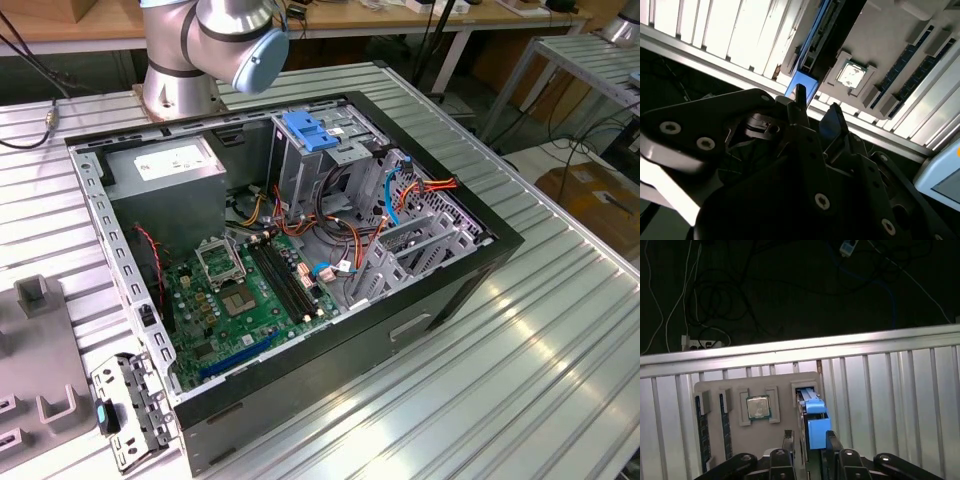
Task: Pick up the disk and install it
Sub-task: 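Pick up the disk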
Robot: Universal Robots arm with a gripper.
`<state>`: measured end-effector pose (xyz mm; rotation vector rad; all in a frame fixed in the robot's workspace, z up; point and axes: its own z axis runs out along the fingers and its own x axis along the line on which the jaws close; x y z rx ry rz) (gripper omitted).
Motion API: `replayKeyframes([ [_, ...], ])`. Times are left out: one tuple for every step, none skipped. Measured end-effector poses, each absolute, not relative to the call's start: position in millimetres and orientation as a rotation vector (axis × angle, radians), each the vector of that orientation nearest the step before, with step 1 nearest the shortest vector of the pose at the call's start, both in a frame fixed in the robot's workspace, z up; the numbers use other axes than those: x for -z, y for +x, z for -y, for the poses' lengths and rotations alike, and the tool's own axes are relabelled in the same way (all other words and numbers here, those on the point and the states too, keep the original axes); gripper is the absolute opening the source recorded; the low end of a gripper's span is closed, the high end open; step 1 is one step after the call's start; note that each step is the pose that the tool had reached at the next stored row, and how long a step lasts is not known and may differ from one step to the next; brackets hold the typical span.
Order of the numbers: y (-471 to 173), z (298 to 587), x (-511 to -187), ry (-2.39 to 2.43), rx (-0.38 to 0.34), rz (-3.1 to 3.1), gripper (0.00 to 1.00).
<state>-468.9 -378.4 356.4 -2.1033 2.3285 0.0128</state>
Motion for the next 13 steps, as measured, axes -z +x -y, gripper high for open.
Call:
replayKeyframes([
  [-469.0, 378.4, -356.4, -2.103, -0.013, -2.329, 0.39],
  [-469.0, 378.4, -356.4, -2.103, -0.013, -2.328, 0.39],
  [-468.9, 378.4, -356.3, -2.103, -0.013, -2.328, 0.39],
  [-468.9, 378.4, -356.3, -2.103, -0.013, -2.328, 0.39],
  [-468.9, 378.4, -356.3, -2.103, -0.013, -2.328, 0.39],
  [-468.9, 378.4, -356.2, -2.103, -0.013, -2.328, 0.39],
  [-468.9, 378.4, -356.2, -2.103, -0.013, -2.328, 0.39],
  [-468.9, 378.4, -356.2, -2.103, -0.013, -2.328, 0.39],
  [-468.9, 378.4, -356.2, -2.103, -0.013, -2.328, 0.39],
  [-468.9, 378.4, -356.2, -2.103, -0.013, -2.328, 0.39],
  [-468.9, 378.4, -356.2, -2.103, -0.013, -2.328, 0.4],
  [-468.9, 378.4, -356.2, -2.103, -0.013, -2.328, 0.46],
  [-468.9, 378.4, -356.2, -2.103, -0.013, -2.328, 0.46],
])
